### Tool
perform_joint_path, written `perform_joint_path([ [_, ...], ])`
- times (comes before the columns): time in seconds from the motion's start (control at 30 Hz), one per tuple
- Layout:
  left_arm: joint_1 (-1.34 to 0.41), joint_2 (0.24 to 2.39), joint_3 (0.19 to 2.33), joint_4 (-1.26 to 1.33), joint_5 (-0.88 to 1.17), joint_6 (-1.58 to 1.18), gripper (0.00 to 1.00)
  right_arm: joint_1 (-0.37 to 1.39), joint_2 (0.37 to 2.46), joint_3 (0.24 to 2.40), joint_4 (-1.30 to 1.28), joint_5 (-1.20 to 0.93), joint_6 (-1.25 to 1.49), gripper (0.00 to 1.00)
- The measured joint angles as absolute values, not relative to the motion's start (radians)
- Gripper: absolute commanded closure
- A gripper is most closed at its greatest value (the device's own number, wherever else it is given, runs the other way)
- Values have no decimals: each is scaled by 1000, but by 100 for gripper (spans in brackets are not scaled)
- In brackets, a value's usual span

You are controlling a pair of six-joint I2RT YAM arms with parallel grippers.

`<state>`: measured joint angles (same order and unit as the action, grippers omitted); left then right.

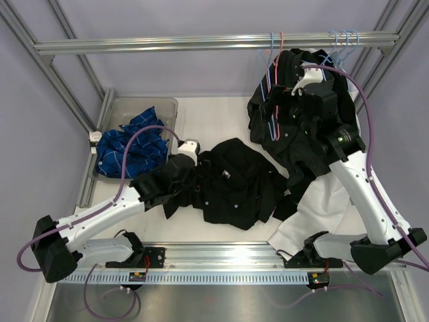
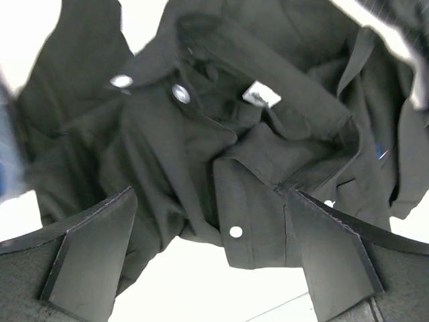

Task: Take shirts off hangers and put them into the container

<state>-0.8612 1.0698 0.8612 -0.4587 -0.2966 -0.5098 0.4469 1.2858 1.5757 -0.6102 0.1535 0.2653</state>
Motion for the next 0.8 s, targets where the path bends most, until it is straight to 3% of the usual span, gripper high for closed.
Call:
perform_joint_path([
  [0.7,-949,1732,938,-171,-323,-585,2,444,790,1331,-688,84,257,0],
  [0.73,-951,1752,956,-162,-329,-586,6,444,784,1321,-696,84,257,0],
  [0.8,-953,1781,981,-147,-335,-601,41,444,776,1304,-707,84,255,1],
])
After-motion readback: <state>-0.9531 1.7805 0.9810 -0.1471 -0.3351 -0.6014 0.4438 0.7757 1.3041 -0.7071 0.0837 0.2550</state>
